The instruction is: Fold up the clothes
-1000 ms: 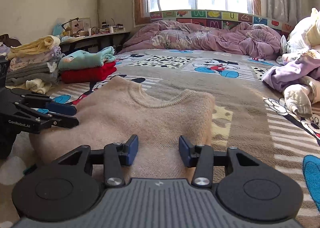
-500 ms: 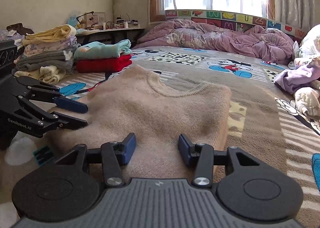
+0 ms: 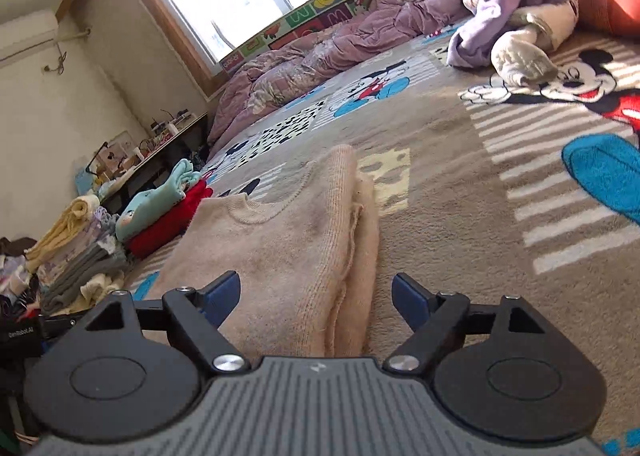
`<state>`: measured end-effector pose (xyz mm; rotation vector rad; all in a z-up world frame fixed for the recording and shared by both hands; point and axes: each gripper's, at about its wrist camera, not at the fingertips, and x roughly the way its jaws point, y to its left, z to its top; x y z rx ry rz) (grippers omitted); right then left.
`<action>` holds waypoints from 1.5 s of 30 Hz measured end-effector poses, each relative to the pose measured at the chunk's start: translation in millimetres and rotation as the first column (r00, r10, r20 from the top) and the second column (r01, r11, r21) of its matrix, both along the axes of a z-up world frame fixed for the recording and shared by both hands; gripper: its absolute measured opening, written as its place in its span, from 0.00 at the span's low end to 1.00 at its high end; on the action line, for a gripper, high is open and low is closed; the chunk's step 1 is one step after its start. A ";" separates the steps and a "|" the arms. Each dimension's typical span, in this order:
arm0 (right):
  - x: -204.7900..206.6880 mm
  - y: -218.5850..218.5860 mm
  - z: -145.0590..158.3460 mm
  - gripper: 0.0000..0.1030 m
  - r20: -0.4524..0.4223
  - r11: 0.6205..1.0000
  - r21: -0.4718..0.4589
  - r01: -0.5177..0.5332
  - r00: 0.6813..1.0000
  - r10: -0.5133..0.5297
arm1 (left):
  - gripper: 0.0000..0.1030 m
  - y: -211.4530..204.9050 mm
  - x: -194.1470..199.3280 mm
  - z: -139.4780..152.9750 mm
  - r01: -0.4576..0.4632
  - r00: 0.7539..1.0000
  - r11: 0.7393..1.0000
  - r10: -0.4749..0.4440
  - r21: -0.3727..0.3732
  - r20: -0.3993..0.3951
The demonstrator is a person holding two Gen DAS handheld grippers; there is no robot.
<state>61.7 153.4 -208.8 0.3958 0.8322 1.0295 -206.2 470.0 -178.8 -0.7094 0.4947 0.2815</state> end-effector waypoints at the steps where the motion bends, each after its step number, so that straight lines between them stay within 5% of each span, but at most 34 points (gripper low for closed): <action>1: 3.8 3.0 -5.9 0.84 -0.046 1.000 0.001 -0.003 0.999 0.003 | 0.70 4.7 3.8 -8.7 0.000 1.000 0.998 -0.001 -0.067 -0.003; 3: 9.6 10.6 -17.3 0.87 -0.101 1.000 -0.018 -0.007 0.995 0.006 | 0.70 9.9 9.7 -24.7 -0.005 1.000 0.982 0.005 -0.190 0.001; 11: 22.2 47.7 -21.1 0.91 -0.070 0.998 -0.033 -0.047 0.997 0.045 | 0.69 23.3 45.3 -28.7 -0.030 0.999 0.956 0.042 -0.290 0.034; 13: 24.3 53.9 -20.4 0.85 -0.064 0.997 -0.037 -0.061 0.996 0.059 | 0.66 23.9 51.5 -28.6 -0.036 0.999 0.960 0.045 -0.279 0.028; 15: 25.4 56.4 -23.2 0.63 -0.088 0.997 -0.022 -0.078 0.993 0.076 | 0.61 22.5 52.0 -29.8 -0.039 0.999 0.964 0.046 -0.263 0.018; 19: 24.9 57.8 -24.6 0.57 -0.090 0.995 -0.009 -0.099 0.991 0.098 | 0.38 27.2 47.6 -34.7 -0.019 0.998 0.943 0.038 -0.332 0.053; 21: 22.2 58.6 -21.9 0.43 -0.086 0.994 0.011 -0.113 0.990 0.114 | 0.34 28.7 44.6 -36.8 -0.011 0.996 0.927 0.045 -0.374 0.083; 29: -0.6 53.3 28.8 0.39 -0.017 0.956 0.228 -0.186 0.981 0.195 | 0.31 20.7 -9.0 6.1 -0.048 0.977 0.919 0.125 -0.391 0.175; 31: -4.6 53.3 29.5 0.43 -0.060 0.956 0.228 -0.184 0.977 0.202 | 0.40 16.5 -24.8 9.4 -0.080 0.983 0.925 0.135 -0.371 0.123; 32: -5.7 55.0 22.9 0.54 -0.088 0.967 0.185 -0.174 0.977 0.193 | 0.59 16.4 -28.0 2.2 -0.090 0.989 0.930 0.125 -0.357 0.076; 33: -8.4 56.7 9.7 0.69 -0.119 0.981 0.112 -0.160 0.978 0.173 | 0.66 16.4 -31.3 -5.1 -0.100 0.993 0.934 0.117 -0.343 0.028; 35: -13.9 55.1 -10.2 0.70 -0.150 0.990 0.023 -0.140 0.978 0.142 | 0.68 18.7 -39.0 -18.8 -0.122 0.991 0.917 0.130 -0.380 -0.004; 40: -28.1 52.3 -16.3 0.84 -0.155 0.985 0.051 -0.166 0.973 0.172 | 0.71 15.2 -30.0 -21.9 -0.116 0.992 0.923 0.126 -0.368 0.003; 42: -40.3 56.3 -18.9 0.77 -0.105 0.985 0.032 -0.168 0.980 0.171 | 0.66 7.7 -28.1 -22.4 -0.115 0.992 0.938 0.123 -0.328 0.004; 44: -45.2 59.5 -19.6 0.63 -0.091 0.981 0.039 -0.188 0.977 0.191 | 0.39 5.3 -30.2 -22.2 -0.113 0.992 0.940 0.127 -0.321 0.023; 45: -47.4 61.1 -19.9 0.50 -0.086 0.979 0.043 -0.198 0.976 0.201 | 0.36 6.7 -33.1 -21.8 -0.111 0.990 0.936 0.133 -0.334 0.042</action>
